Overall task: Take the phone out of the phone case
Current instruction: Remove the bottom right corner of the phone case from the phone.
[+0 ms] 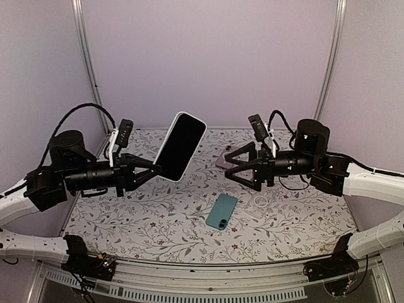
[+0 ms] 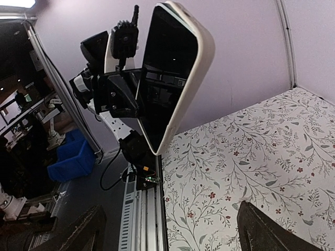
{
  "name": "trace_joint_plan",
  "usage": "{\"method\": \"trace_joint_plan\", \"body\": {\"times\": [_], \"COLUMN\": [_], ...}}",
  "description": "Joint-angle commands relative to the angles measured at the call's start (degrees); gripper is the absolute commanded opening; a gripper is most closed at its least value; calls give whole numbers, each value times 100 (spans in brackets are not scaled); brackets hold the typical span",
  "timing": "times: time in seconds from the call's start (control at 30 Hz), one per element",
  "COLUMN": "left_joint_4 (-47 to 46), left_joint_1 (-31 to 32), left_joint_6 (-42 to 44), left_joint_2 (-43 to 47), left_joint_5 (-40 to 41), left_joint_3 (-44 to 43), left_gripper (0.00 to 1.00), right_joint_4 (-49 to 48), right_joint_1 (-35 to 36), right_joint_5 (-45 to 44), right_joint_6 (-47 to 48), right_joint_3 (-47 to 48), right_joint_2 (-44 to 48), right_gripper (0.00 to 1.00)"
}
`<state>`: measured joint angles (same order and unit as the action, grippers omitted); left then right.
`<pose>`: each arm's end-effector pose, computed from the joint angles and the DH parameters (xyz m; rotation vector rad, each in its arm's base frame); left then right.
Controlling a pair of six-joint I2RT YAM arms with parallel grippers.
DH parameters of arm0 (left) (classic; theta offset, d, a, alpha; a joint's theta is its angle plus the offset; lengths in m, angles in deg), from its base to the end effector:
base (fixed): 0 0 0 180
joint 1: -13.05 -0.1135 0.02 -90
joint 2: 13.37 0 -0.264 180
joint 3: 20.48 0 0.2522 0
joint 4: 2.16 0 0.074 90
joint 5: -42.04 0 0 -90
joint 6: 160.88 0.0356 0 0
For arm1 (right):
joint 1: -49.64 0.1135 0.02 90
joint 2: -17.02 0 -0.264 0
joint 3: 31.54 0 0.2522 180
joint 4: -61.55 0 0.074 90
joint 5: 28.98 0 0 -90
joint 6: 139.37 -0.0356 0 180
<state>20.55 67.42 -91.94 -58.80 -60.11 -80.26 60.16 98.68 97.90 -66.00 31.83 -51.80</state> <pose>0.1027 -0.1561 0.3483 0.6924 1.7218 -1.1321 0.1660 0.2239 0.3285 -1.0055 1.5214 1.3676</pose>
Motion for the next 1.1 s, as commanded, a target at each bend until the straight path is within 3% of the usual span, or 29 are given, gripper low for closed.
{"method": "trace_joint_plan", "body": {"times": [0.0, 0.17, 0.53, 1.07], "left_joint_4": [313, 728, 795, 715], "left_joint_1": [-122, -128, -199, -233], "left_joint_6": [90, 155, 885, 1000], "left_joint_2": [-117, -399, -1022, -1536], "left_joint_5": [-367, -501, -2821, -3258], "left_joint_3": [-534, -910, -1366, -1664], "left_gripper": [0, 0, 0, 0], "right_joint_4": [131, 114, 321, 382], "right_joint_1": [-25, -21, -28, -33], "right_joint_5": [891, 976, 1876, 2355], "right_joint_6": [490, 593, 859, 827], "right_joint_3": [190, 272, 410, 261], "right_joint_2": [142, 57, 60, 628], "right_gripper": [89, 89, 85, 62]}}
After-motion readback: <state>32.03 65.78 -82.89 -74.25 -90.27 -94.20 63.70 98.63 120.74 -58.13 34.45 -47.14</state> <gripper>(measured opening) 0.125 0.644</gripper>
